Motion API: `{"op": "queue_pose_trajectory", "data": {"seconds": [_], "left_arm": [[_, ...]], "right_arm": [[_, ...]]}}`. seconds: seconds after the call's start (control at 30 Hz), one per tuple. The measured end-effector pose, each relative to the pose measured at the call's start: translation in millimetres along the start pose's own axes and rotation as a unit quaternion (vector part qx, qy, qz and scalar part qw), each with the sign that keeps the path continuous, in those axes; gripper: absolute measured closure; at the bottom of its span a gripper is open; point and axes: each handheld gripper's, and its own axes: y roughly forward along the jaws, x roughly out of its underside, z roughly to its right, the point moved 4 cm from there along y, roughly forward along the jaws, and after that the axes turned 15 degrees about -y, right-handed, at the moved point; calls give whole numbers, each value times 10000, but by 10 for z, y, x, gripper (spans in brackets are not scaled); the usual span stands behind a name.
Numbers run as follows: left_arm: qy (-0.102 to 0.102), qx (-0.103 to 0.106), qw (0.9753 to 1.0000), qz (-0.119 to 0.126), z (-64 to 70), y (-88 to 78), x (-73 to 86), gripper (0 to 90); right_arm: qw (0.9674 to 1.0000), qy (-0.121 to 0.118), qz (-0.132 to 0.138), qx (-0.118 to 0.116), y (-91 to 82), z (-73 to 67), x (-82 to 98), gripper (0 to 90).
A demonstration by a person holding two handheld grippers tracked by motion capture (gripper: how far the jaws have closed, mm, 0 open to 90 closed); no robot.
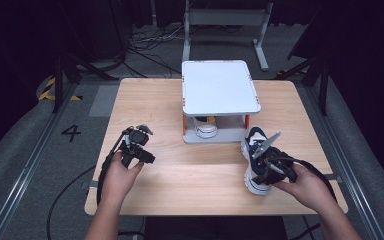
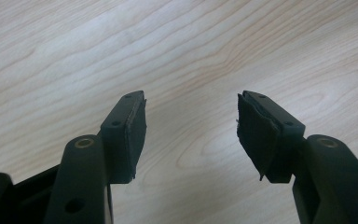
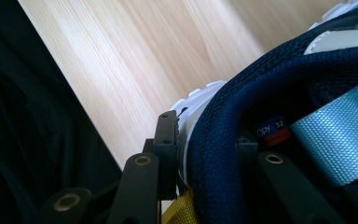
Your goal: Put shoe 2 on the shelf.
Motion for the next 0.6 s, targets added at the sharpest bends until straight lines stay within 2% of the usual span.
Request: {"op": "queue_pose_trajectory", "data": {"seconds": [0.1, 0.2, 0.3, 0.4, 0.43, 0.47, 0.53, 0.6], "left_arm": [[-153, -8, 9999, 3, -87, -26, 77, 426], [-224, -44, 9997, 32, -149, -60, 125, 426], [-308, 2, 9995, -1, -191, -62, 170, 426], [-319, -37, 9995, -11, -224, -60, 204, 425], [-319, -37, 9995, -11, -224, -60, 204, 425], [-371, -45, 9993, -24, -242, -62, 225, 425], [-395, -19, 9992, -27, -253, -66, 231, 425], [-415, -23, 9991, -17, -267, -73, 236, 426]], "right_arm": [[9997, -258, 9, -39, 36, 100, -208, 714], [9987, -492, -108, 10, 91, 236, -387, 713], [9985, -530, -108, 23, 161, 432, -517, 714], [9983, -525, -210, 108, 234, 590, -581, 713], [9983, -525, -210, 108, 234, 590, -581, 713], [9981, -595, -157, -37, 285, 663, -642, 710], [9981, -590, -141, -80, 300, 679, -678, 707], [9976, -638, -243, -86, 329, 695, -767, 706]]}}
